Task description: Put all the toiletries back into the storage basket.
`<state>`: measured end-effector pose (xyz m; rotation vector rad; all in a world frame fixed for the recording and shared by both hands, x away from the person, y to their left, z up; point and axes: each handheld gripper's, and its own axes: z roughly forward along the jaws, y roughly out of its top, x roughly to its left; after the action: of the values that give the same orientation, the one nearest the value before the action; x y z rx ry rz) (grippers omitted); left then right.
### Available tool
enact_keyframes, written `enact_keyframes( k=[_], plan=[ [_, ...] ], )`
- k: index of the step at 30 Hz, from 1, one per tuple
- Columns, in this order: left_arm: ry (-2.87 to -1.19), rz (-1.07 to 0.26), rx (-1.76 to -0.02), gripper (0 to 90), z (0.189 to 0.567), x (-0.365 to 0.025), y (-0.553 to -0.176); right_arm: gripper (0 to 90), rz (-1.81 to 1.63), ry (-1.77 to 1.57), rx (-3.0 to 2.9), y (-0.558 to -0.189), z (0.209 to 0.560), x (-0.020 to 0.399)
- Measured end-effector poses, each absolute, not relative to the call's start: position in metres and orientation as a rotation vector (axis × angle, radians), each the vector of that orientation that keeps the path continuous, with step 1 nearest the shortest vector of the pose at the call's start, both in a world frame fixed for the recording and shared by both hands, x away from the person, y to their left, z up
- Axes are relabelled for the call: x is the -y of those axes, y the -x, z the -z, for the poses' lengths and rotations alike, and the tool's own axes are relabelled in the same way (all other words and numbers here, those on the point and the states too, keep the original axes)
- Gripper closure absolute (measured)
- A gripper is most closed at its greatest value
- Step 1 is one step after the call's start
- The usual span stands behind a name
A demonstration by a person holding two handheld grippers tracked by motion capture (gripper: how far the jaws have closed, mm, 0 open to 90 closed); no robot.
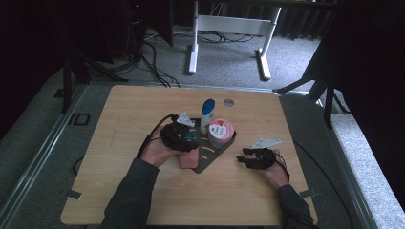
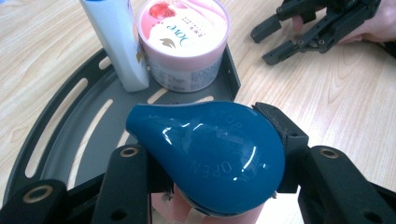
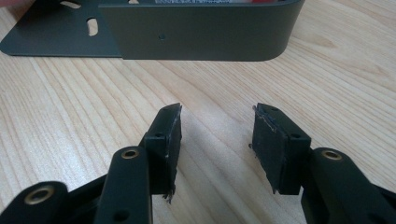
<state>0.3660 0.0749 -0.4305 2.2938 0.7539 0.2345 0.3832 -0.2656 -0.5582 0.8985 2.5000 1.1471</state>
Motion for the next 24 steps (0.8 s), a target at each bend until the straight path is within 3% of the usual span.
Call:
enact_keyframes(
  k=[24],
  plan=[
    [-2.268, -0.281, -0.829, 53.1, 0.434, -0.07, -0.386, 52.0, -1.147, -0.896, -2.499, -0.383, 0.558, 0.266]
  ],
)
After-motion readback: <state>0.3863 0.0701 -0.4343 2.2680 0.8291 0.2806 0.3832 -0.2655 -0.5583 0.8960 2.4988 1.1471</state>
